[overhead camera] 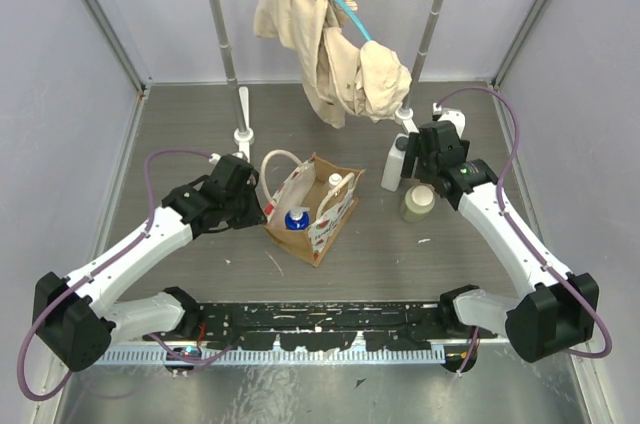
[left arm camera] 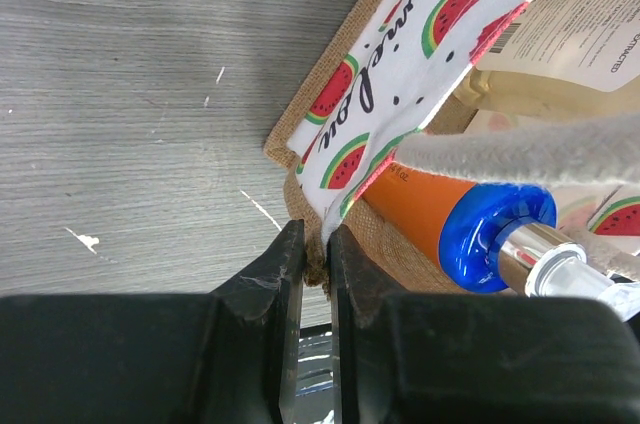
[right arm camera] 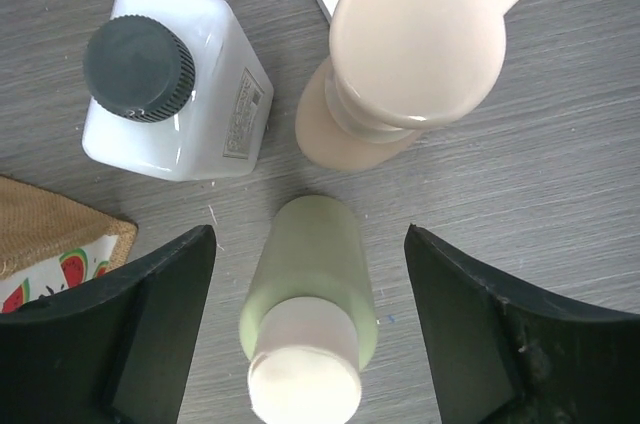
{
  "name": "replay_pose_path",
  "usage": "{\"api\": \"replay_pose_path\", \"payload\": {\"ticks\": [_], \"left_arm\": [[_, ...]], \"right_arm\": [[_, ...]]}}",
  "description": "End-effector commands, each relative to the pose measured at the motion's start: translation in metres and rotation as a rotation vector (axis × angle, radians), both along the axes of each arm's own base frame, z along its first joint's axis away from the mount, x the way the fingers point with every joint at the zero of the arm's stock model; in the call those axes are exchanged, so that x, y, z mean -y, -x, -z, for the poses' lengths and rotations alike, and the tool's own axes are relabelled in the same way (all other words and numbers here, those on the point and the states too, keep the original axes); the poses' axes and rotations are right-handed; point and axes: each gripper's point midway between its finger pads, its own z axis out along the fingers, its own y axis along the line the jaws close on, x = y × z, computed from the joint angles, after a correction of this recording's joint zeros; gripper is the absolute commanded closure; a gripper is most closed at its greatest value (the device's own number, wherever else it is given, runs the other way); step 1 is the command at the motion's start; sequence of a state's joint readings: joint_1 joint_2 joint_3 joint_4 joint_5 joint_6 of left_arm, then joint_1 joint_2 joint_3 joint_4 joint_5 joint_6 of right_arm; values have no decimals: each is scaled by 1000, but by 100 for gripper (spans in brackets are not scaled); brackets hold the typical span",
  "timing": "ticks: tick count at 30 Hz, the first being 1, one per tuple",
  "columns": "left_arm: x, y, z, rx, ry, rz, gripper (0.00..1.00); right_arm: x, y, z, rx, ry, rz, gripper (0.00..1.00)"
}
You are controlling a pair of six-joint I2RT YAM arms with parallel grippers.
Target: Take the personal care products out of the canvas bag
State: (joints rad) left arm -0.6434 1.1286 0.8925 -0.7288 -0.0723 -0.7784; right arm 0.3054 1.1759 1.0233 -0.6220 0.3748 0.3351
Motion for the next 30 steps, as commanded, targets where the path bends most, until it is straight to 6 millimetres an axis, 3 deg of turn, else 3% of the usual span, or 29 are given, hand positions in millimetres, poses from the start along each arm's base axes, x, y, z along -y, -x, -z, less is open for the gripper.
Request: {"api": "replay_pose_path", "payload": {"ticks": [1,4,6,11,15,20,23,30], "left_arm": [[-9,17,17,-82,-55,19,79],[-9,16,17,-83,-56,20,79],[-8,15,17,-78,-52,18,79],[-6,15,18,-84,-47,17,79],[-9,18,21,-92,-57,14,79],[-12,18,19,-78,-54,4,78],[-12,18,18,-77,-57,5,78],[-12,19,21,-80,-57,10,78]], "right_arm": [[-5,-10,-52,137,-56,-8,17],[-40,-4,-100,247,-190,-152,18],[-65,1,-123,262,-225,-233,18],[-144,12,-144,252,-246,-461,19],[-195,15,-137,220,-228,-568,19],[-226,1,-114,151,-197,-599,20],[-234,-4,-98,92,-180,-591,20],[-226,-6,-63,-17,-126,-498,20]]}}
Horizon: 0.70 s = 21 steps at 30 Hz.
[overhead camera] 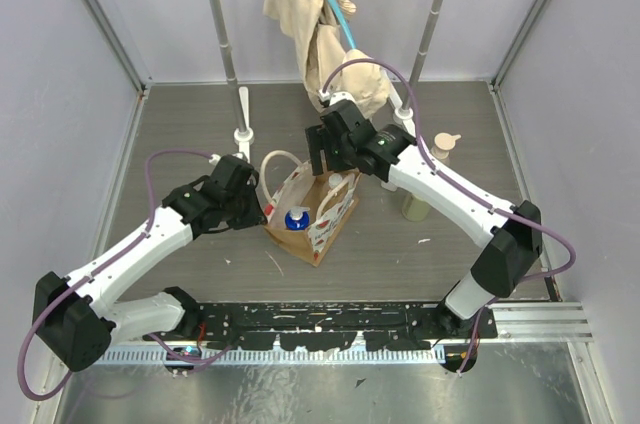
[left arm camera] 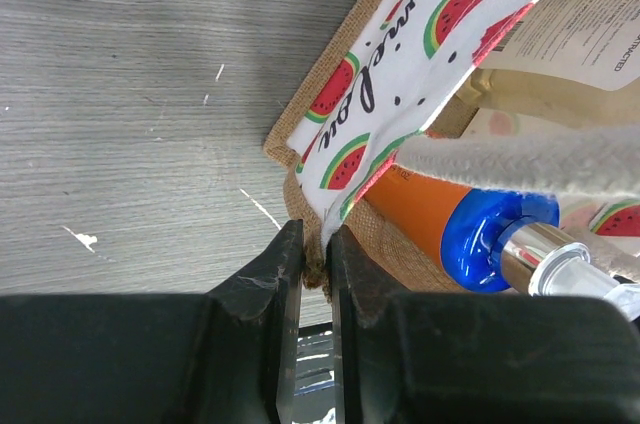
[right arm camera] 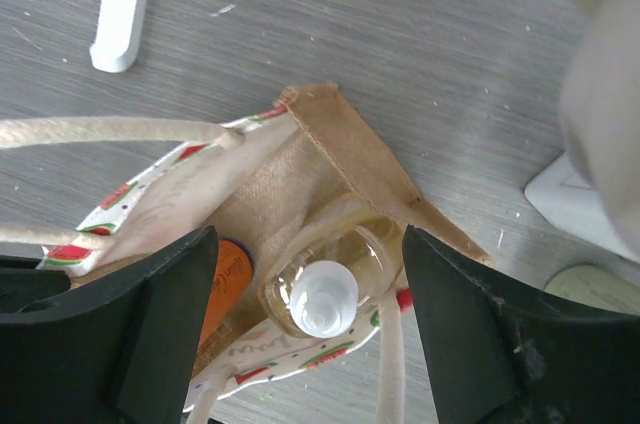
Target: Take the personal care products out of the canvas bag
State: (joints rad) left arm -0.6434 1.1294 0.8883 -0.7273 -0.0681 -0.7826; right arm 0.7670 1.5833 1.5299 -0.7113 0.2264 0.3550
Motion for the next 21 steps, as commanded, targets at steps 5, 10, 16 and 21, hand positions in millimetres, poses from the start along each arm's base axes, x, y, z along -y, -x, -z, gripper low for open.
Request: {"api": "replay_pose_path", "payload": {"ticks": [5,10,16,21], "left_arm": [[-12,18,22,-76,-58,12,78],[-11,18,23,-78,-55,13,78],[-9,18,24,-80,-50,17,77],[-12,19,24,-77,-59,16,77]], "right_arm": [[6,13,-3,-62,-15,78,21],[-1,34,14,-138,-35,52,21],[0,43,38,-195,-14,51,21],[3,46,54,-232,11,79,21]]}}
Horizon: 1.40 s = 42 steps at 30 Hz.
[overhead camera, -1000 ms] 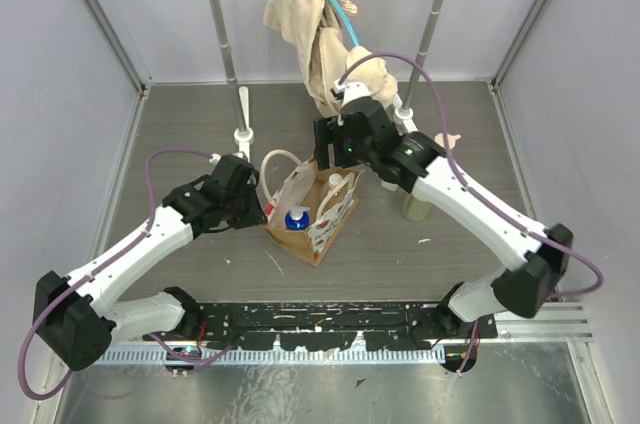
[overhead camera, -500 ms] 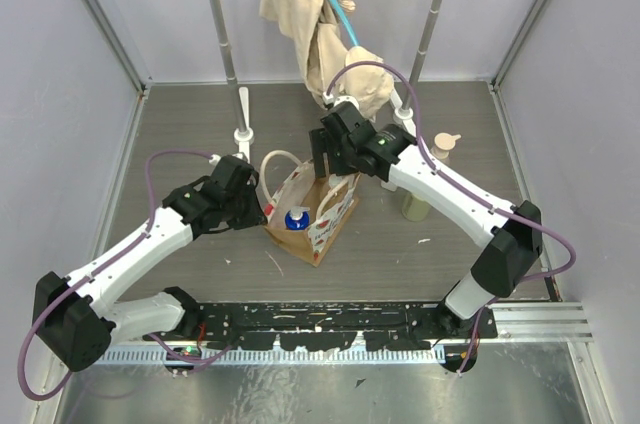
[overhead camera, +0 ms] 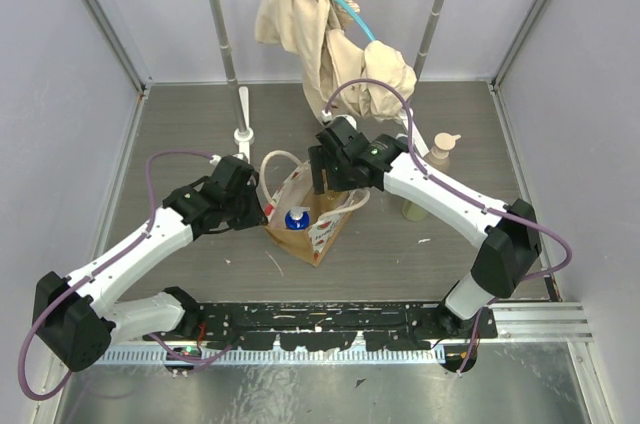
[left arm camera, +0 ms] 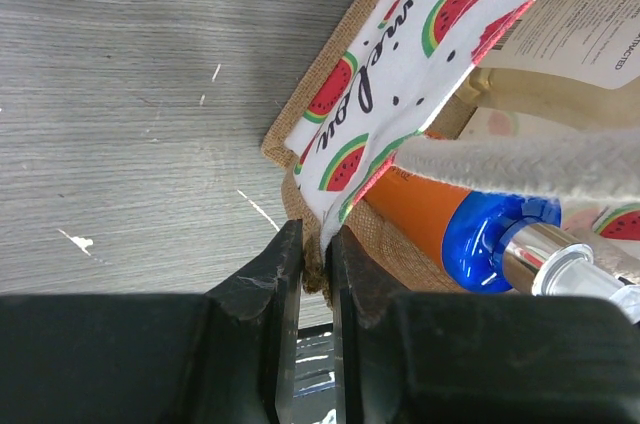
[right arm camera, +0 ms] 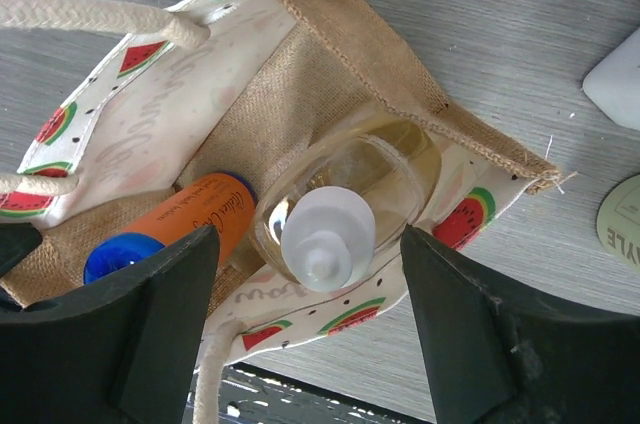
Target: Take the personal care products out of the canvas bag
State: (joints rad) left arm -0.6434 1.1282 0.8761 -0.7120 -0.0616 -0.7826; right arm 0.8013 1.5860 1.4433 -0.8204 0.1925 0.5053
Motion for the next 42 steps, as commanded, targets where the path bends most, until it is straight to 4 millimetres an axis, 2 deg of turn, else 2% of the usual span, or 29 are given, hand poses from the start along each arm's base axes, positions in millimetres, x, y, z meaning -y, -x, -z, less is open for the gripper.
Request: {"api": "replay_pose_path", "payload": {"ticks": [1,8,15,19,27,29,31,33,34,39,42], "left_arm": [[-14,19,22,-76,-69,12,77],[-15,19,22,-74,-68,13,77],[-19,20,21,-68,-84,12,77],[-21,21,20,-65,-92,12,77],[-18,21,23,-73,-81,16,76],[-19,21,23,-75,-83,17,76],[-21,22,22,-73,-90,13,76],[-23,22,22,-67,-95,10,76],[-23,23,22,-67,-94,9,75],[-18,22,22,-74,-77,12,75],[-18,22,23,-78,-79,12,75]], "right_arm": [[-3,4,8,-35,-16,35,21],[-1,1,33,-79,26,82,21],[0,-11,42,-62,35,198,22],[5,-14,46,-52,42,249,34],[24,-19,47,-2,101,320,32],[30,-20,47,12,126,332,37],[38,-21,44,32,154,349,45],[42,-22,42,44,161,358,46],[42,-23,40,43,151,357,44],[35,-29,38,45,145,351,17],[34,-34,41,44,159,359,10]]}}
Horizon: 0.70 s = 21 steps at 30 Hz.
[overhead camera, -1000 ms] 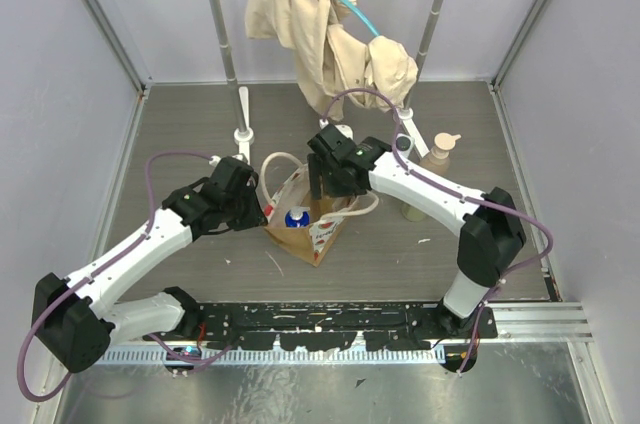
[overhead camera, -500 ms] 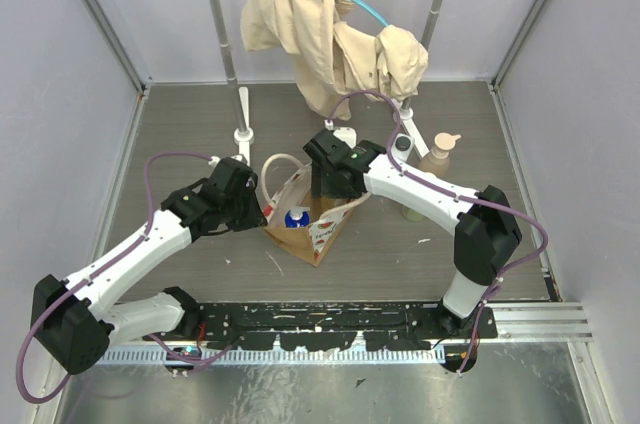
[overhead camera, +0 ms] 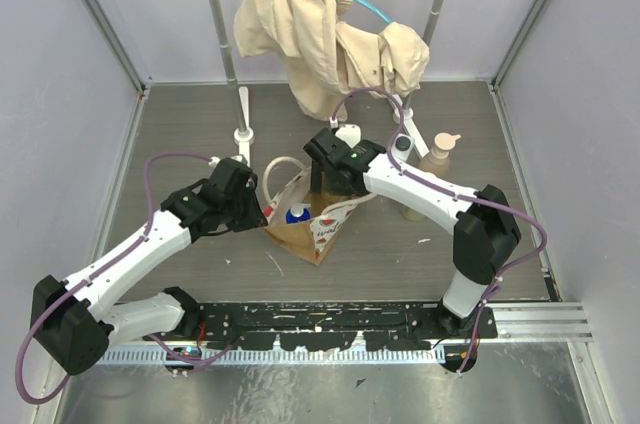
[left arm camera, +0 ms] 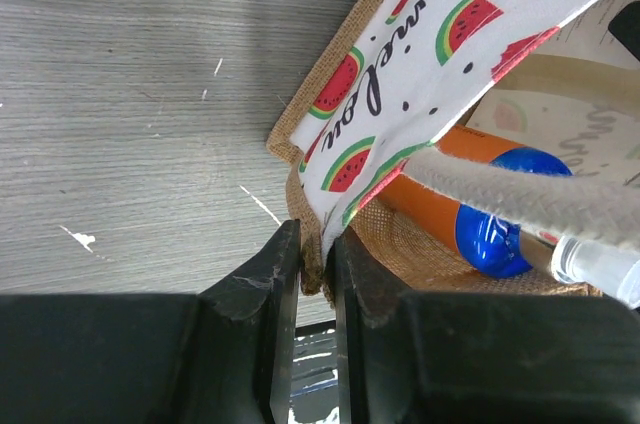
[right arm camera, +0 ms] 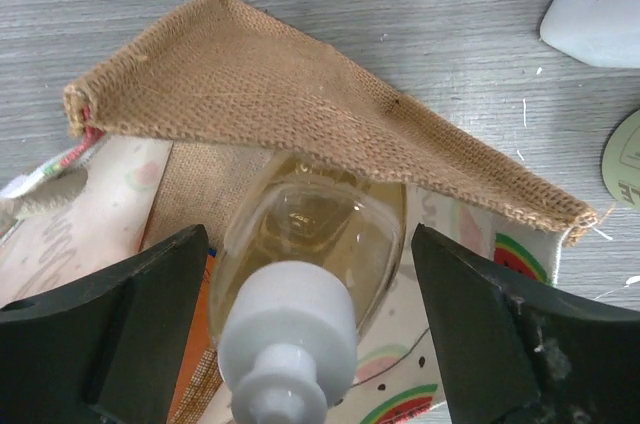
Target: Take the personal care products out of the canvas bag
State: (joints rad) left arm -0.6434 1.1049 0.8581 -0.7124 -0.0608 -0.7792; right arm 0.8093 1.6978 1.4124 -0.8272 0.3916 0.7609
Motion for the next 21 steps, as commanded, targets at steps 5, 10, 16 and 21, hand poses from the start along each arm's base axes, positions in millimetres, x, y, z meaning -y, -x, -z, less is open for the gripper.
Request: {"api": "replay_pose_path", "payload": {"ticks": [5,10,16,21], "left_arm": [[-17,19,22,-79,-85,8,75],[-18,19,24,-84,-89,7,75],[-16,18,24,-81,-86,9,75],[-15,18,24,-83,-84,13,75]], "right_arm": [[14,-20,0,53,83,68,18],[14,-20,-2,58,70,71,39],[9,-20,-31,117,30,46,56],[-9,-19,-80,216,7,-50,57]]}}
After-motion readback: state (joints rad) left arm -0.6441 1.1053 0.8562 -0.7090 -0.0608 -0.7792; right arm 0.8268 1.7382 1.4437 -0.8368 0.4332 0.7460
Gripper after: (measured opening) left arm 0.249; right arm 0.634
